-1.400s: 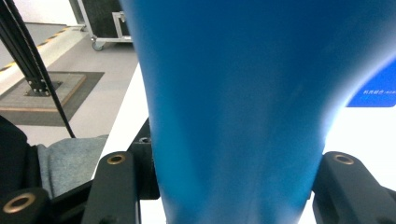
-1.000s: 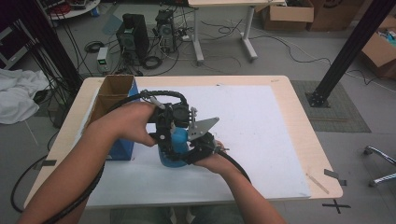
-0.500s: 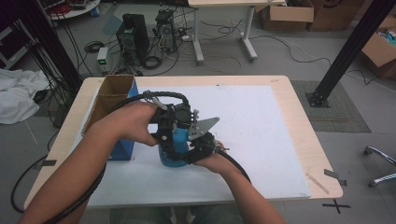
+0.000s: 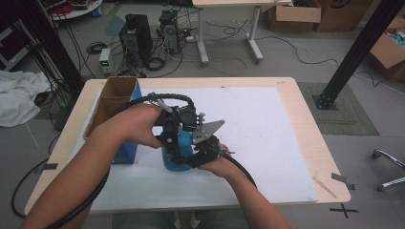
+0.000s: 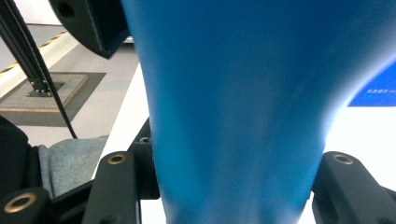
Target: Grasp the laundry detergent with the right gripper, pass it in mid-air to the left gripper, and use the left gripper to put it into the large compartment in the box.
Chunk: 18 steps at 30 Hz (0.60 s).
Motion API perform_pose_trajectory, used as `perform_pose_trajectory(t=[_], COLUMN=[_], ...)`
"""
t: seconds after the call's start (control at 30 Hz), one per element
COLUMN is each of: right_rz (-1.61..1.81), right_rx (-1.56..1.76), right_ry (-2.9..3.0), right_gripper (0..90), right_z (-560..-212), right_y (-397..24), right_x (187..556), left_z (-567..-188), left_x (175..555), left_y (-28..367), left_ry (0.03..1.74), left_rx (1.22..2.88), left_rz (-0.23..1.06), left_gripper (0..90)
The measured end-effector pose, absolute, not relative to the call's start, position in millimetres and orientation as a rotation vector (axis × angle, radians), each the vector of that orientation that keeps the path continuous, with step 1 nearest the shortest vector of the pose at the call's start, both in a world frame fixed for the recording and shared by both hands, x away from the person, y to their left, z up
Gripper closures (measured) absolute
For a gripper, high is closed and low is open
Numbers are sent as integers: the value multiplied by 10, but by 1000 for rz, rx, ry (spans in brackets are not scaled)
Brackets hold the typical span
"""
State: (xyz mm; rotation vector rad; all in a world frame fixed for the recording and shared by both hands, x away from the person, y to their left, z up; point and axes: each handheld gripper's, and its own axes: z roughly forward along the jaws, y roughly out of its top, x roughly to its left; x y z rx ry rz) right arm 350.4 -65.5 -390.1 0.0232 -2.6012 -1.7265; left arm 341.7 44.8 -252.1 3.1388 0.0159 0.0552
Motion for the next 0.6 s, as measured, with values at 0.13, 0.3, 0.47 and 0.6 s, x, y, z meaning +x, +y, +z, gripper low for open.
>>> perform_pose_trajectory(t=[0.13, 0.3, 0.47, 0.6], right_rz=[-1727, -1716, -1718, -1717], right_rx=[17, 15, 17, 15], right_ry=[-2605, -2601, -2598, -2590], right_gripper=[454, 455, 455, 456], right_z=[-3899, -3898, -3905, -3909], right_y=[-657, -647, -641, -636], right_x=[3512, 3497, 3494, 3495], left_z=[-2516, -2511, -2518, -2524], left_x=[3416, 3417, 3413, 3410], left_y=[447, 445, 441, 439], left_ry=[18, 31, 30, 32], left_rx=[3144, 3157, 3160, 3165], left_rz=[63, 56, 62, 64], left_gripper=[340, 370, 370, 373])
